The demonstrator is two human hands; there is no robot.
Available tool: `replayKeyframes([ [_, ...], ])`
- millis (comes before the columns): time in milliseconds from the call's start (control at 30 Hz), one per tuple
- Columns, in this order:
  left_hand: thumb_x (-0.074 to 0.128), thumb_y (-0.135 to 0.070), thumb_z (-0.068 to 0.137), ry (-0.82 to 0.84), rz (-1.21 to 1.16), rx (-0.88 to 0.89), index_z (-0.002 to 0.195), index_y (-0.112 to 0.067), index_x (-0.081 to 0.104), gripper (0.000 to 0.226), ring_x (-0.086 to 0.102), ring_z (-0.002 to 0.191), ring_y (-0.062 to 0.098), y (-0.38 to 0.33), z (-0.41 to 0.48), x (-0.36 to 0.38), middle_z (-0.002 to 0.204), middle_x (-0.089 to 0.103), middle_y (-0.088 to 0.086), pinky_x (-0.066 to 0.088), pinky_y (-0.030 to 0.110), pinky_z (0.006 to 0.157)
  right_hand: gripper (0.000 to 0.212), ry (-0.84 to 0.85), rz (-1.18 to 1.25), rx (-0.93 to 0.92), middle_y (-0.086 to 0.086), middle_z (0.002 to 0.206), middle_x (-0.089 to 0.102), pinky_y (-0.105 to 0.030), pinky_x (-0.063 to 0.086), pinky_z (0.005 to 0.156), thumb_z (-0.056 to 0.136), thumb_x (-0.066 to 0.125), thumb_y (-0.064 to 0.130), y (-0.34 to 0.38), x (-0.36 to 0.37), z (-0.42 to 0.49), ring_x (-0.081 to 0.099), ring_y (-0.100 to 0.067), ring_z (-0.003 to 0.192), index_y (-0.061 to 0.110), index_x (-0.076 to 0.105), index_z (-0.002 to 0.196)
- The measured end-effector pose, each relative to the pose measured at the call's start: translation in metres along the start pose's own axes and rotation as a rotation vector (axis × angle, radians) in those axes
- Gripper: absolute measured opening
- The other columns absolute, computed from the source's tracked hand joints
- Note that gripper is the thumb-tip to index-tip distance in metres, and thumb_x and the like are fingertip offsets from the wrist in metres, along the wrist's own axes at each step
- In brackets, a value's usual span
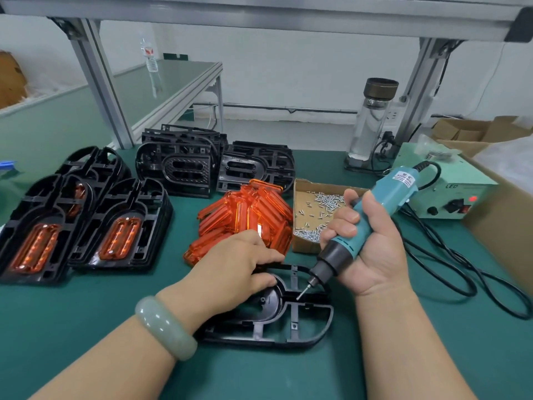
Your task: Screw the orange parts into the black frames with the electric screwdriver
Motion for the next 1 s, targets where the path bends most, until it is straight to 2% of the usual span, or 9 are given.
replayKeyframes([
  [200, 0.067, -0.039, 0.083, -0.029, 0.043, 0.038, 0.127, -0.034, 0.058, 0.045, 0.051, 0.103, 0.007, -0.006, -0.003, 0.0, 0.109, 0.054, -0.01, 0.038, 0.02, 0.092, 0.016, 0.015, 0.01, 0.008, 0.01, 0.058, 0.044, -0.019, 0.045, 0.048, 0.083, 0.057, 0.033, -0.001, 0.0, -0.001, 0.043, -0.003, 0.041, 0.019, 0.058, 0.089],
  [300, 0.066, -0.046, 0.079, -0.076, -0.054, 0.005, 0.121, -0.036, 0.061, 0.043, 0.053, 0.098, -0.002, 0.001, -0.006, -0.009, 0.106, 0.056, -0.017, 0.04, 0.014, 0.089, 0.016, 0.018, 0.02, 0.007, 0.01, 0.058, 0.043, -0.019, 0.045, 0.048, 0.083, 0.057, 0.033, 0.0, 0.0, -0.001, 0.043, -0.003, 0.042, 0.019, 0.058, 0.089],
  [367, 0.066, -0.042, 0.08, -0.19, -0.099, -0.063, 0.113, -0.034, 0.066, 0.034, 0.055, 0.086, -0.007, 0.011, -0.005, -0.022, 0.095, 0.058, -0.019, 0.038, 0.007, 0.08, 0.016, 0.022, 0.024, 0.004, 0.01, 0.058, 0.043, -0.019, 0.045, 0.048, 0.084, 0.057, 0.033, 0.001, 0.0, 0.0, 0.043, -0.003, 0.042, 0.019, 0.058, 0.089],
  [500, 0.062, -0.041, 0.083, -0.308, 0.048, -0.233, 0.09, -0.03, 0.072, 0.017, 0.06, 0.076, 0.005, 0.02, 0.012, -0.039, 0.076, 0.064, -0.016, 0.046, 0.022, 0.072, 0.015, 0.026, 0.031, -0.001, 0.01, 0.059, 0.044, -0.02, 0.045, 0.048, 0.085, 0.057, 0.033, 0.002, 0.0, 0.0, 0.044, -0.003, 0.042, 0.019, 0.058, 0.09],
  [633, 0.056, -0.062, 0.075, -0.221, 0.321, -0.322, 0.063, -0.018, 0.061, 0.047, 0.057, 0.062, 0.015, 0.008, 0.032, -0.027, 0.059, 0.056, -0.006, 0.038, 0.025, 0.048, 0.016, 0.018, 0.008, -0.011, 0.009, 0.059, 0.043, -0.019, 0.045, 0.047, 0.085, 0.057, 0.033, 0.003, -0.001, 0.0, 0.043, -0.004, 0.042, 0.018, 0.058, 0.091],
  [700, 0.059, -0.055, 0.078, -0.191, 0.314, -0.359, 0.059, -0.016, 0.053, 0.043, 0.058, 0.063, 0.02, 0.01, 0.039, -0.02, 0.059, 0.052, -0.005, 0.039, 0.026, 0.051, 0.017, 0.01, 0.008, -0.012, 0.008, 0.058, 0.043, -0.019, 0.045, 0.047, 0.083, 0.058, 0.032, 0.002, -0.002, 0.0, 0.043, -0.004, 0.041, 0.017, 0.058, 0.091],
  [833, 0.055, -0.037, 0.08, -0.203, 0.247, -0.403, 0.061, -0.011, 0.059, 0.032, 0.056, 0.059, 0.022, 0.02, 0.039, -0.03, 0.058, 0.053, 0.0, 0.04, 0.026, 0.054, 0.018, -0.003, 0.006, -0.013, 0.008, 0.058, 0.043, -0.019, 0.045, 0.046, 0.081, 0.06, 0.032, 0.001, -0.003, 0.001, 0.043, -0.004, 0.041, 0.017, 0.058, 0.09],
  [933, 0.062, -0.036, 0.081, -0.281, 0.173, -0.429, 0.065, -0.016, 0.068, 0.026, 0.059, 0.064, 0.017, 0.029, 0.024, -0.048, 0.061, 0.061, -0.005, 0.039, 0.023, 0.06, 0.018, -0.005, 0.007, -0.019, 0.008, 0.058, 0.043, -0.019, 0.045, 0.046, 0.081, 0.06, 0.031, 0.003, -0.003, 0.002, 0.043, -0.004, 0.041, 0.017, 0.058, 0.09],
  [1000, 0.067, -0.036, 0.081, -0.286, -0.001, -0.44, 0.062, -0.027, 0.064, 0.022, 0.055, 0.063, 0.004, 0.035, 0.013, -0.053, 0.06, 0.057, -0.015, 0.036, 0.022, 0.062, 0.017, 0.0, 0.016, -0.013, 0.008, 0.058, 0.044, -0.019, 0.045, 0.047, 0.082, 0.06, 0.032, 0.002, -0.003, 0.002, 0.044, -0.004, 0.041, 0.017, 0.058, 0.09],
])
Point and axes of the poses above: each hand's wrist, its own z-axis towards the middle knuckle, its own x-axis out of the palm, y = z × x, the point moved 10 cm from there along z, towards the middle knuckle
